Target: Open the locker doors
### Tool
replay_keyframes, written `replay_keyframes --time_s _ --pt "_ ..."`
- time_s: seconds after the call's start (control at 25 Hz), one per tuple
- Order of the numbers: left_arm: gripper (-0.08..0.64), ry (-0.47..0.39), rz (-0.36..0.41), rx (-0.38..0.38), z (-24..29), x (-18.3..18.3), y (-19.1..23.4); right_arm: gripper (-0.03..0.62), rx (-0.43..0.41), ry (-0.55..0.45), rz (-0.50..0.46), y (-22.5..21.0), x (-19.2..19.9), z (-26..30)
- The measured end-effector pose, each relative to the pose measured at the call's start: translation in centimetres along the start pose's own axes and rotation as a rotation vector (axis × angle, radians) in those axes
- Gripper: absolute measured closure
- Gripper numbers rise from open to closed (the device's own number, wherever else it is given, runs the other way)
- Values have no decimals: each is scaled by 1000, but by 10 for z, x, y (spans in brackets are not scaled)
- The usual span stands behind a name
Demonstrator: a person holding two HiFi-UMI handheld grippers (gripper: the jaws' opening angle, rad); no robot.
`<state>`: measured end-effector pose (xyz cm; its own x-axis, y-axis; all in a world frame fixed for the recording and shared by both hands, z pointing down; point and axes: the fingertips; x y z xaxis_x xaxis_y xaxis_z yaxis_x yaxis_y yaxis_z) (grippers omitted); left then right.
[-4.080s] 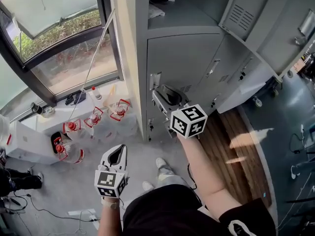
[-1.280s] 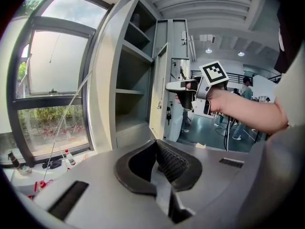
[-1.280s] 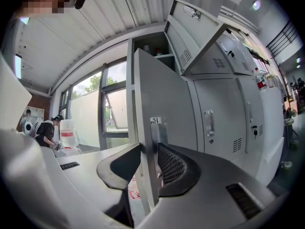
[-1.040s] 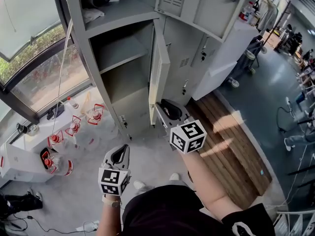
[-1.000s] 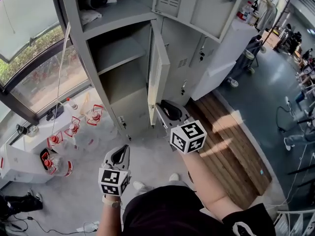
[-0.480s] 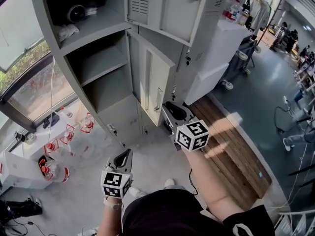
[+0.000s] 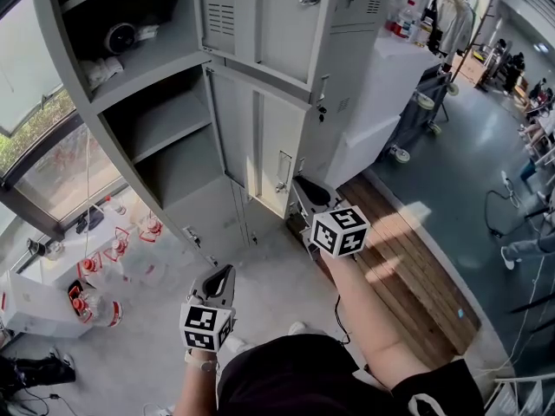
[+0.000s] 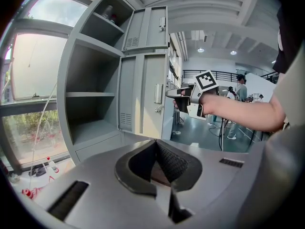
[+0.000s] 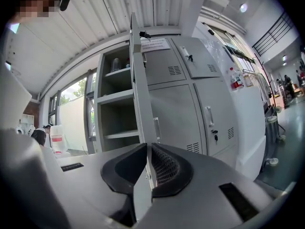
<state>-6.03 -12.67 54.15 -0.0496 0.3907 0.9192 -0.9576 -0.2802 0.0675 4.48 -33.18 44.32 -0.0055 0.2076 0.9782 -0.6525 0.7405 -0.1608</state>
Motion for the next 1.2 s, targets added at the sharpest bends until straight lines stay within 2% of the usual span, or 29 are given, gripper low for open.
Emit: replay_keyframes --time_s 0.24,0.4,0.8,1.2 --pt "541 15 8 16 6 -1 -9 537 11 -5 31 -10 2 -7" --pt "541 -5 24 43 11 -3 -14 537 35 -6 42 -10 8 -26" --pt "541 -47 56 183 25 -13 -38 537 112 43 45 8 47 -99" --pt "541 -88 76 284 32 -25 -57 537 217 59 23 26 76 -165"
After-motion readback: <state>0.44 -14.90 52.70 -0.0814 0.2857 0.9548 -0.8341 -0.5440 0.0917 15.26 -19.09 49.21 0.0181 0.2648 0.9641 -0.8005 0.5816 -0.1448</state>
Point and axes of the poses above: the fingertips, and each gripper's own axes: z forward along the fingers, y to its left, x out of its underside, and after that the axes turned 2 degrees about y, right-handed
